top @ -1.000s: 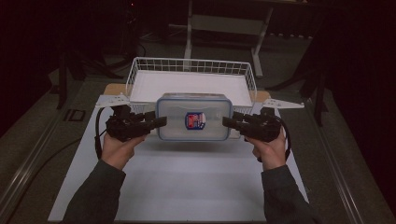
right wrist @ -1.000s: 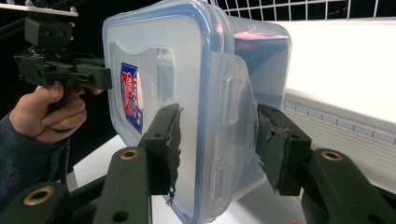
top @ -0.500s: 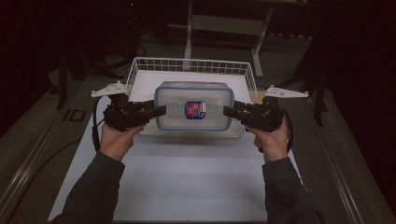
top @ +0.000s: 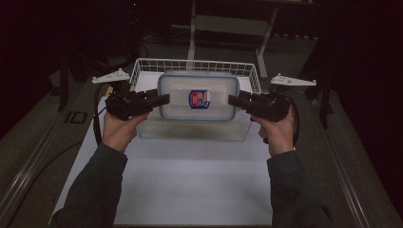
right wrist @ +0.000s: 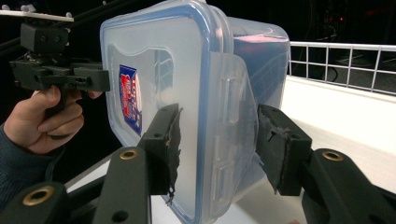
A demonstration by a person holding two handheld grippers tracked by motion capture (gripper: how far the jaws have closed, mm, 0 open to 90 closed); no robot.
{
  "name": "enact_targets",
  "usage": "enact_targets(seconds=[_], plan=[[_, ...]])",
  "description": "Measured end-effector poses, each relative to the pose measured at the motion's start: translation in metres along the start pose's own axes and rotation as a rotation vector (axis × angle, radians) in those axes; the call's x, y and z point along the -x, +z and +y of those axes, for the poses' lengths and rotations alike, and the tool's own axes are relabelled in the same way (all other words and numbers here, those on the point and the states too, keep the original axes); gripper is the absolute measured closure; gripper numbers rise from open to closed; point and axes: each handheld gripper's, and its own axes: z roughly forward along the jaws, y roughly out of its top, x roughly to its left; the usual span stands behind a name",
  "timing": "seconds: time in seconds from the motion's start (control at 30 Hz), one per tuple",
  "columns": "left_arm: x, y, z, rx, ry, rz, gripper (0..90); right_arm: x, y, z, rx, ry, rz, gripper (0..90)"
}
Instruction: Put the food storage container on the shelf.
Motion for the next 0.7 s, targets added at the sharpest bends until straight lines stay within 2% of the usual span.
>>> enact_targets(seconds=[0.37, 0.57, 0.7], plan=[[-0.013, 0.007, 0.016, 0.000, -0.016, 0.005, 52.1, 0.013, 0.011, 0.013, 0.005, 0.036, -0.004, 51.1], [-0.025, 0.011, 0.018, 0.001, -0.043, 0.008, 52.0, 0.020, 0.021, 0.017, -0.004, 0.055, -0.005, 51.0], [-0.035, 0.019, 0.017, -0.006, -0.072, 0.016, 51.7, 0.028, 0.030, 0.017, -0.020, 0.083, -0.017, 50.7]])
